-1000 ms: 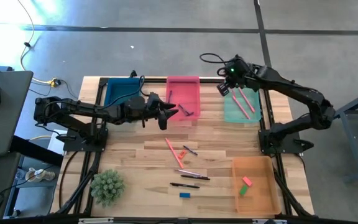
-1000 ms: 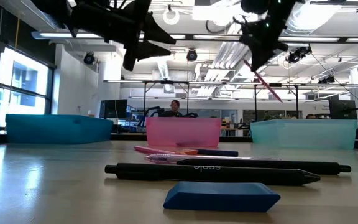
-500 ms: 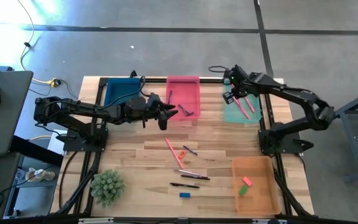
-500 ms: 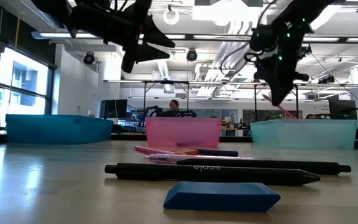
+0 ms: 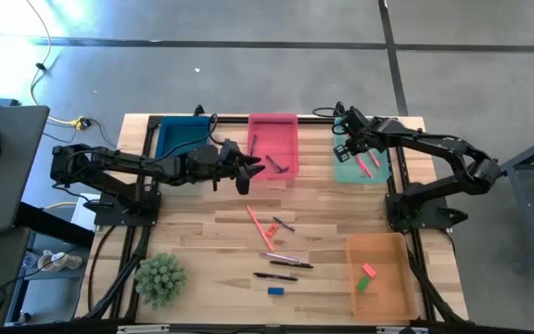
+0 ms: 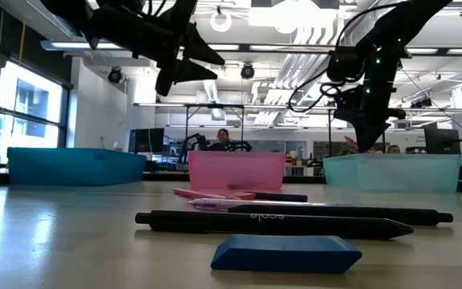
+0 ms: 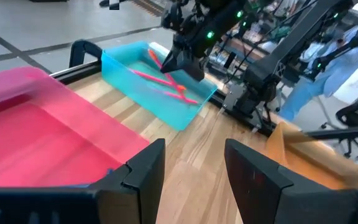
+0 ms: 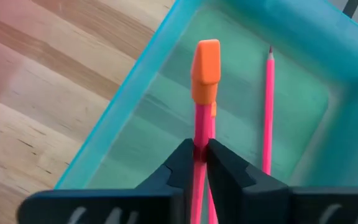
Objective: Sort crayons/erasers/pens/pencils in bins
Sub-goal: Put the pink pencil into the green bin, then put the black pen into the blue bin
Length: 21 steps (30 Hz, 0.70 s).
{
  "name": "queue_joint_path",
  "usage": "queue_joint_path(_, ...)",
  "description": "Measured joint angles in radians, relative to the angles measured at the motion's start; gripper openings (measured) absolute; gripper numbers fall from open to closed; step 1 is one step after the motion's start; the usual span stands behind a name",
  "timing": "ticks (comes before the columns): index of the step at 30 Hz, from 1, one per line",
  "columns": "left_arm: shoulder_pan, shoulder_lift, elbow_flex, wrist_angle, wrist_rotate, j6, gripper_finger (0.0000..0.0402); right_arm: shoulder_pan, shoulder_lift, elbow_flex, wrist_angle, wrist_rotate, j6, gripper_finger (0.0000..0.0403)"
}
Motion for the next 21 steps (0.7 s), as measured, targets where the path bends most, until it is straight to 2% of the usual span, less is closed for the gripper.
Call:
queue_joint_path(5,0.0,0.0,0.0,-0.1,0.0,0.035,0.0156,0.0,0.0,0.0,-0.002,-0.006,0.015,0.0092)
queue_joint_path(9,0.0,-0.023,0.002,-0.211,0.001,0.039,0.0156,0.0,0.0,0.039,-0.072,-0.016,0.039,0.0128)
queue_joint_path(16,0.0,-0.107,0.061,-0.508,-0.01,0.131,0.0156,0.06,0.0,0.19,-0.183,-0.01,0.082,0.0139)
queue_joint_path(21,0.002,-0.169,0.092,-0.67,-0.018,0.154,0.0156,0.189,0.0,0.288,-0.184,-0.016,0.162,0.0139)
